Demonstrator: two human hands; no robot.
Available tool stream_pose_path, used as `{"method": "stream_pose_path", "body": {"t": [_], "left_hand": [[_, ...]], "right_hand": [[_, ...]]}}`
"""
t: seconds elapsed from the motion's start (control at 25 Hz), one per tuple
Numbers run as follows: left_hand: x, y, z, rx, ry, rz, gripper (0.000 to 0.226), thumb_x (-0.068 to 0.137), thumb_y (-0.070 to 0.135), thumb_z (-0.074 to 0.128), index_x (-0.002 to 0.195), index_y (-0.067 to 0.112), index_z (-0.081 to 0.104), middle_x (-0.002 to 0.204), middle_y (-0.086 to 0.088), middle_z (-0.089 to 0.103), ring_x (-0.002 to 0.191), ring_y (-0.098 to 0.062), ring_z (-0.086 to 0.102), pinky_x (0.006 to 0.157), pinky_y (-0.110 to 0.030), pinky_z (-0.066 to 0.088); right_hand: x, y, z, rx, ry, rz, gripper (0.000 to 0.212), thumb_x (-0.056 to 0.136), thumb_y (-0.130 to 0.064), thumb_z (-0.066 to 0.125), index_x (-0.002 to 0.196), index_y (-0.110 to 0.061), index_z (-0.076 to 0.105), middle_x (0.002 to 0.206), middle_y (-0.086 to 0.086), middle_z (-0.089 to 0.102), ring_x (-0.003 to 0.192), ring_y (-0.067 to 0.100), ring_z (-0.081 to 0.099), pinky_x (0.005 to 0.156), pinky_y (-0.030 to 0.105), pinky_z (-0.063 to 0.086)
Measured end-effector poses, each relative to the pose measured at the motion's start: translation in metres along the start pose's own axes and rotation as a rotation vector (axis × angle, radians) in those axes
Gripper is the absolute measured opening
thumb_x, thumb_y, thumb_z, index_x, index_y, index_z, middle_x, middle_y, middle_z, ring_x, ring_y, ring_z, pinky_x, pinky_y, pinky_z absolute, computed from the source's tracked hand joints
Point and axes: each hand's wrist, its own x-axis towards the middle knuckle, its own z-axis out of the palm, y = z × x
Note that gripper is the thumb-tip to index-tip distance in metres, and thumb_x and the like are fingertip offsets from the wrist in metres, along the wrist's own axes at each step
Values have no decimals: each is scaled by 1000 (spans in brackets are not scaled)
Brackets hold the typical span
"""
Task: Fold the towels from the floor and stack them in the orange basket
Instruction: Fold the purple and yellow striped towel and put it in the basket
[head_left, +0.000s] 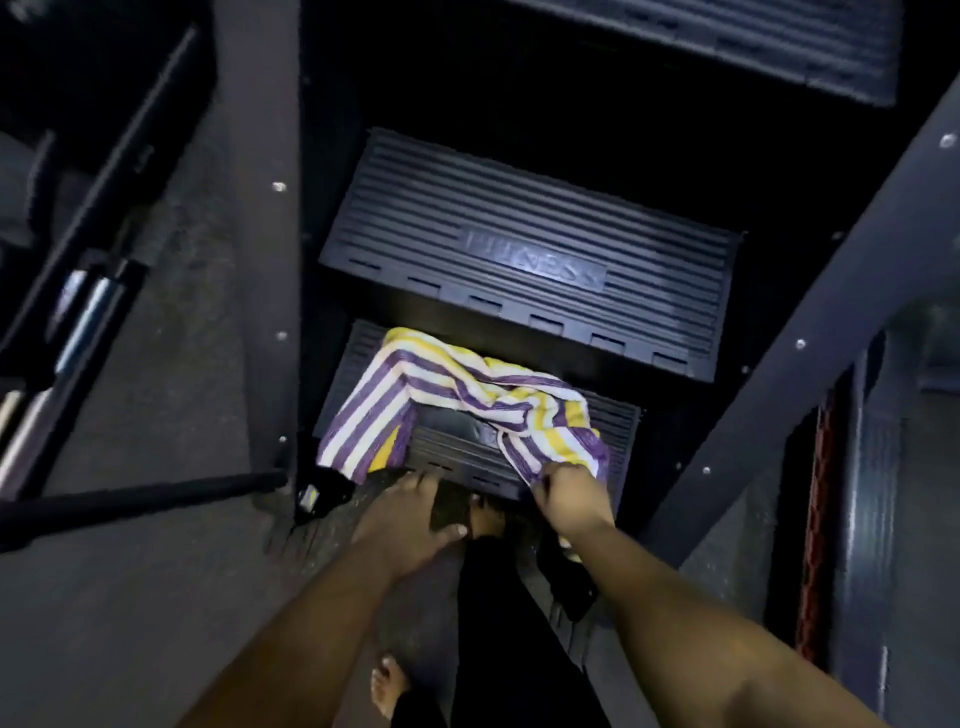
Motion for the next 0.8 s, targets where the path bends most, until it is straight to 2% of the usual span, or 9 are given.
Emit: {"method": "stream_pose_path", "body": {"t": [0.08,0.16,0.32,0.44,0.56,0.64,0.8], "left_hand": [[-44,-18,-5,-77,49,-47,101,88,69,60,163,18,18,168,-7,25,154,-23,25,123,-30,24],[-97,-46,-3,-137,112,-102,110,79,81,52,163,18,18,168,-6,25,154,-21,26,123,-31,26],[-224,-107,31,-252,281,-218,118,72,86,41,163,15,17,169,-8,24,155,-23,23,124,-34,25],[-340,-160,85,-371,460,-367,106,85,75,58,164,18,16,170,-8,21,156,-23,20,125,-35,24],[-448,-215,150,-462,600,-504,103,88,69,62,164,18,15,170,-8,20,157,-23,19,125,-36,25],[-518,-244,189,-505,679,-600,102,88,66,63,163,16,15,170,-7,21,156,-23,21,124,-33,25],[-632,-299,254,-638,790,-791,104,86,67,64,163,18,15,169,-6,22,155,-24,23,124,-38,26]], "right_hand": [[-24,-41,-2,-62,7,-192,26,96,-42,54,105,-23,69,107,7,71,109,32,62,84,36,47],[-55,-92,1,-147,9,-390,25,94,-44,54,104,-26,69,105,4,72,110,30,62,89,37,44],[-132,-193,34,-234,21,-708,26,90,-45,58,101,-25,70,101,3,74,106,28,64,84,37,46],[-221,-272,87,-202,-5,-822,28,87,-49,61,90,-23,70,87,3,73,91,28,67,70,37,47],[-313,-335,151,-135,-54,-918,28,92,-48,63,81,-22,64,75,-1,67,78,24,65,64,36,44],[-367,-373,191,-101,-96,-981,28,94,-47,65,83,-21,66,73,-4,67,75,21,65,64,35,44],[-460,-453,254,-70,-184,-1056,12,91,-31,72,89,-20,72,83,2,73,82,23,68,72,34,50]]}}
